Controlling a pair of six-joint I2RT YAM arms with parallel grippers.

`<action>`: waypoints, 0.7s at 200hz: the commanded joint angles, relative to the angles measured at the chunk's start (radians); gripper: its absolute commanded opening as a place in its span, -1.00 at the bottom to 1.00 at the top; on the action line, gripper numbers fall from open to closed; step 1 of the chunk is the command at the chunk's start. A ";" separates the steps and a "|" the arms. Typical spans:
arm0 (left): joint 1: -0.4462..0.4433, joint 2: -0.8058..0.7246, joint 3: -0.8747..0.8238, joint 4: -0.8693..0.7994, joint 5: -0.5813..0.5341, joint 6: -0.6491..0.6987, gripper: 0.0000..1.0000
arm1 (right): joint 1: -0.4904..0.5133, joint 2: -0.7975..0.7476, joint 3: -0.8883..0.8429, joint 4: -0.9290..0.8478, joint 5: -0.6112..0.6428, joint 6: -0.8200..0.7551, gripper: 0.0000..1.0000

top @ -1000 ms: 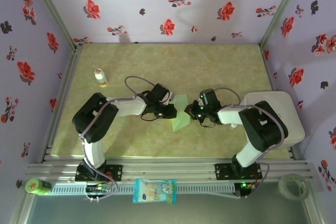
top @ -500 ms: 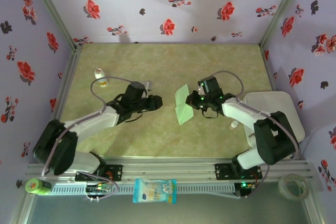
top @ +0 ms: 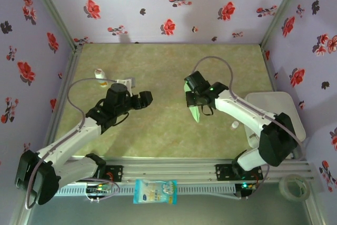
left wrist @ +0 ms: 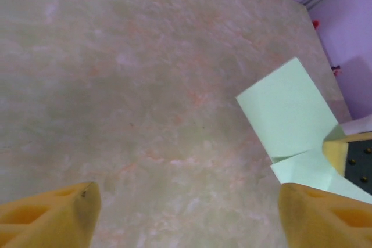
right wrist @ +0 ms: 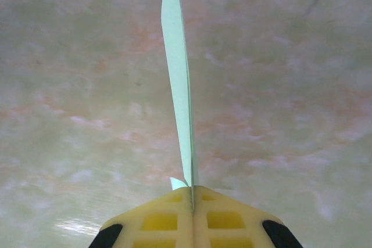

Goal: Fold a paper plane with a square sheet of paper (pick it up from the middle)
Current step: Turn over the paper at the center of the table.

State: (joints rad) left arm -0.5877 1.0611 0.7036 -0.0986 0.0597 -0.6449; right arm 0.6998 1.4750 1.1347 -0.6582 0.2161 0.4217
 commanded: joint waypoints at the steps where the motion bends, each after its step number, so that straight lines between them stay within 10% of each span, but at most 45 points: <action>1: 0.035 -0.048 -0.001 -0.070 -0.025 0.040 0.95 | 0.053 0.059 0.089 -0.161 0.271 -0.041 -0.94; 53: 0.099 -0.086 0.004 -0.108 0.048 0.075 0.99 | 0.152 0.178 0.179 -0.261 0.508 -0.023 -0.96; 140: 0.199 -0.208 -0.055 -0.082 0.080 -0.047 0.99 | 0.281 0.443 0.287 -0.313 0.516 0.060 -0.87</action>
State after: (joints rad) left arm -0.4084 0.8967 0.6651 -0.2039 0.1097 -0.6453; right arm 0.9447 1.8385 1.3643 -0.9215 0.7029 0.4282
